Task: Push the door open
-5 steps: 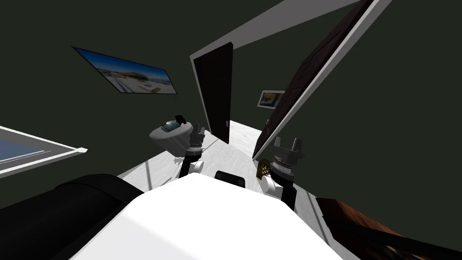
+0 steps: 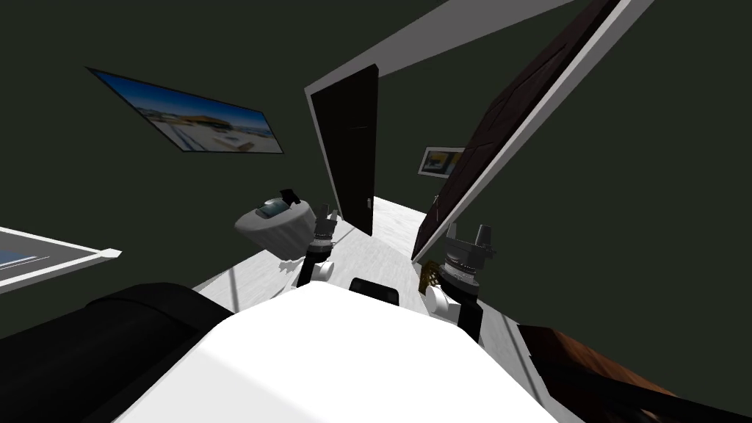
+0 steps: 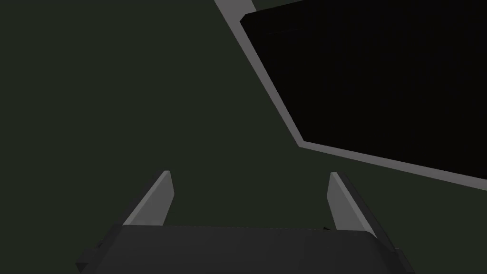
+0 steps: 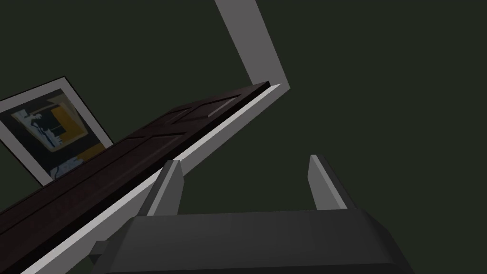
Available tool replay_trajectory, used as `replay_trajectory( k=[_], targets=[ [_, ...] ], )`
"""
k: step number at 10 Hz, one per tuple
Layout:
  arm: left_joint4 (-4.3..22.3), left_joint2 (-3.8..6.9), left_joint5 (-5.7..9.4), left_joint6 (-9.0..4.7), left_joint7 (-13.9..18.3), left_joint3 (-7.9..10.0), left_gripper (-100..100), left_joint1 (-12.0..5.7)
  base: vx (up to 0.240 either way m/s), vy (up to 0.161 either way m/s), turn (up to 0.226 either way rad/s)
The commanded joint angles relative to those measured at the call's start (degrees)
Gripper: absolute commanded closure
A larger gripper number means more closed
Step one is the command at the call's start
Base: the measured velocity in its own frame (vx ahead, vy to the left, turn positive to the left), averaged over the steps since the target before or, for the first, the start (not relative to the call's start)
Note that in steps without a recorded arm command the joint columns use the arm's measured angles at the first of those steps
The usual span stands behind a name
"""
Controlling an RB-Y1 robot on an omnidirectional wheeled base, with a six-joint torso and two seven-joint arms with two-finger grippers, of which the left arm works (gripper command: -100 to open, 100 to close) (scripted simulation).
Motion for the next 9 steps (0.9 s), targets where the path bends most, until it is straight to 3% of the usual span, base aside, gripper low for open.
replay_trajectory(
  k=[1,9],
  targets=[
    [2.1,0.21,0.18,-0.24,-0.2,-0.39,-100,-0.96,0.109,0.060,-0.028],
    [14.4,1.73,1.85,-1.92,-0.6,-1.98,-100,-6.38,0.095,0.064,-0.041]
  ],
)
